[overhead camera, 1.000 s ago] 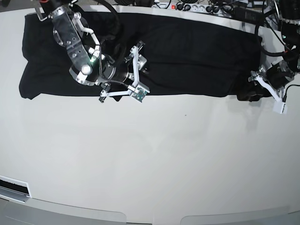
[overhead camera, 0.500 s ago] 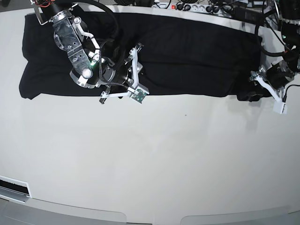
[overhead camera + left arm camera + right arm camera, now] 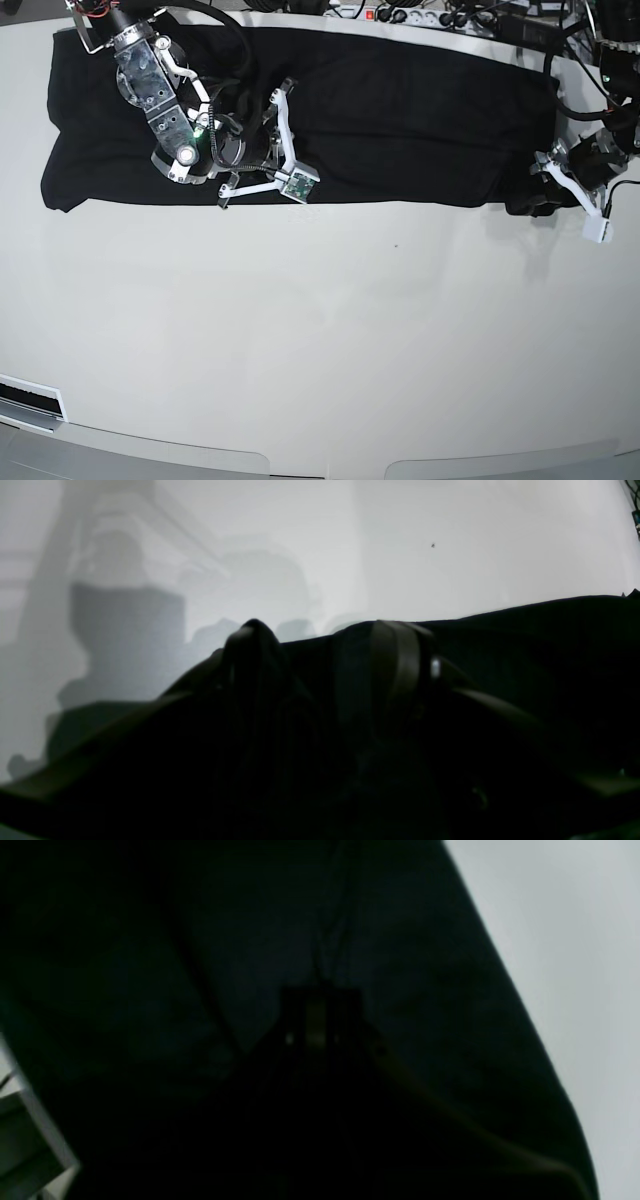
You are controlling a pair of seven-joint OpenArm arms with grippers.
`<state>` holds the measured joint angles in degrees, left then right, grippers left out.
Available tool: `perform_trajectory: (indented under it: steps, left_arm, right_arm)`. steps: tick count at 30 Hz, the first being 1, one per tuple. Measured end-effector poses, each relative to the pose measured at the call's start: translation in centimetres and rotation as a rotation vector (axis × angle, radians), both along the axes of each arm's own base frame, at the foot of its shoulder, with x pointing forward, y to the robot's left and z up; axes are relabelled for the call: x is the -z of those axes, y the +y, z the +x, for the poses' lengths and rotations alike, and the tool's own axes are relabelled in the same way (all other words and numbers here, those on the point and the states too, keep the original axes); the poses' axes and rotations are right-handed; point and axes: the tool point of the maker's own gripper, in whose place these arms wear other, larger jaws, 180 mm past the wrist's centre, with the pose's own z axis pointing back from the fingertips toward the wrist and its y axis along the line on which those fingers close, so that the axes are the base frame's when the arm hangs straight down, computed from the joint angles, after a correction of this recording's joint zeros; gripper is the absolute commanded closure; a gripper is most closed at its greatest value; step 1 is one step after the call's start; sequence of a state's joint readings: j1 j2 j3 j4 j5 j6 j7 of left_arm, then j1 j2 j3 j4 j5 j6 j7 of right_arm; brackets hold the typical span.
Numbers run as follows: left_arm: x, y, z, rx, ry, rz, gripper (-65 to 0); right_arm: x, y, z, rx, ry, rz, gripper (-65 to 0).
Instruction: Layout the t-shirt on the table in an organized manner, then fold the t-shirt properly
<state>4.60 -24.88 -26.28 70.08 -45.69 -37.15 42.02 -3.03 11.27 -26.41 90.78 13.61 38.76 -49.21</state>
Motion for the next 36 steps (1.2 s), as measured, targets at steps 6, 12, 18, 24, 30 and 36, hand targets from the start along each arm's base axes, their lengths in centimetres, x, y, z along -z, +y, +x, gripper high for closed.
perform_trajectory:
  steps: [6, 12, 18, 24, 30, 36]
  left_arm:
    - [0.0, 0.0, 0.0, 0.000, 0.000, 0.000, -32.6]
    - [-0.1, -0.1, 0.0, 0.006, -0.008, -0.001, -32.7]
    - [-0.4, -0.3, 0.1, 0.016, -0.023, -0.010, -32.6]
    - [-0.7, -0.3, 0.5, 0.017, -0.034, -0.010, -32.7]
    - [-1.2, -0.3, 1.3, 0.019, -0.051, -0.009, -32.7]
    - [-1.1, -0.3, 1.1, 0.024, -0.042, -0.004, -24.0]
  right_arm:
    - [-3.0, 2.5, -2.3, -0.029, 0.073, 0.146, 0.0]
    - [-2.5, 2.5, -4.8, -0.035, 0.116, 0.140, 0.0]
    - [-2.4, 2.7, -6.0, -0.037, 0.135, 0.147, 0.0]
    - [-1.9, 3.4, -7.9, -0.113, 0.170, 0.103, -2.1]
    - [-0.8, 1.9, -6.3, -0.064, 0.096, -0.004, -25.9]
    - [-2.2, 0.2, -0.7, 0.092, -0.009, -0.080, -25.9]
